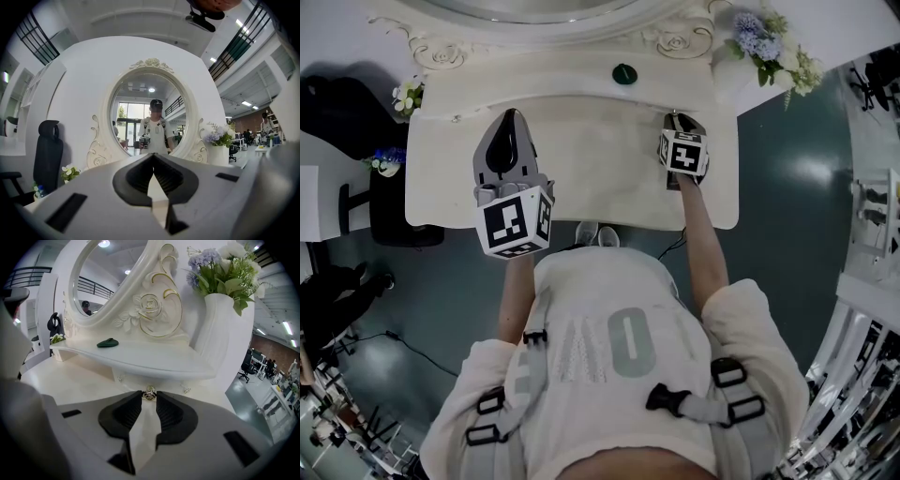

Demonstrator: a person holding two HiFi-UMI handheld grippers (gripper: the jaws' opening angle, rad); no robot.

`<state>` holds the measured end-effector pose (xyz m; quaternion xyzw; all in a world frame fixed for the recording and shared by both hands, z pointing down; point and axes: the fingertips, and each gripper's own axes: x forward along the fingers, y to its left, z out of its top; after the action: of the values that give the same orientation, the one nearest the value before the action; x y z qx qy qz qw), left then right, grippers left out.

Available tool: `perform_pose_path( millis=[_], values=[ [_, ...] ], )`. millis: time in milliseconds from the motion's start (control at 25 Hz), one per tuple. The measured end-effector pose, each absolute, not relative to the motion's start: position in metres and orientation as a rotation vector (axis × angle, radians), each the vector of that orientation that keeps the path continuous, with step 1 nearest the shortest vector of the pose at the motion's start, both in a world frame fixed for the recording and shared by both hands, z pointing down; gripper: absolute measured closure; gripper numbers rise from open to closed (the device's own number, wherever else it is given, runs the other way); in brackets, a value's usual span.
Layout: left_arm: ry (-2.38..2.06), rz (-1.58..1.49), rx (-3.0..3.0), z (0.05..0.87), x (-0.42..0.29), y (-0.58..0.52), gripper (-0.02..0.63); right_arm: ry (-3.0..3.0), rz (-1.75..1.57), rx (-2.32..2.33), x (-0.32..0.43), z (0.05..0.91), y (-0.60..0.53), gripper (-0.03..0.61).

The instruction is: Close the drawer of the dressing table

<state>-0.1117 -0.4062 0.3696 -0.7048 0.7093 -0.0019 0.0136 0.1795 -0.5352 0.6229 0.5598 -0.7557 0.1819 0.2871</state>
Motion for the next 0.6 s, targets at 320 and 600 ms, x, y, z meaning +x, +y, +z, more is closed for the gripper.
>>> perform_pose_path(
  millis=[320, 600],
  values=[
    [2.201, -0.001, -2.191, 0.367, -0.114, -0.402, 0.595, -2.015, 0.482, 1.499, 0.177, 0.623, -0.537, 0.474],
    [2.206, 0.005, -2.181, 0.364, -0.118, -0.393, 0.595, -2.003, 0.479, 1.532, 0.179, 0.623, -0.537, 0.466]
  ],
)
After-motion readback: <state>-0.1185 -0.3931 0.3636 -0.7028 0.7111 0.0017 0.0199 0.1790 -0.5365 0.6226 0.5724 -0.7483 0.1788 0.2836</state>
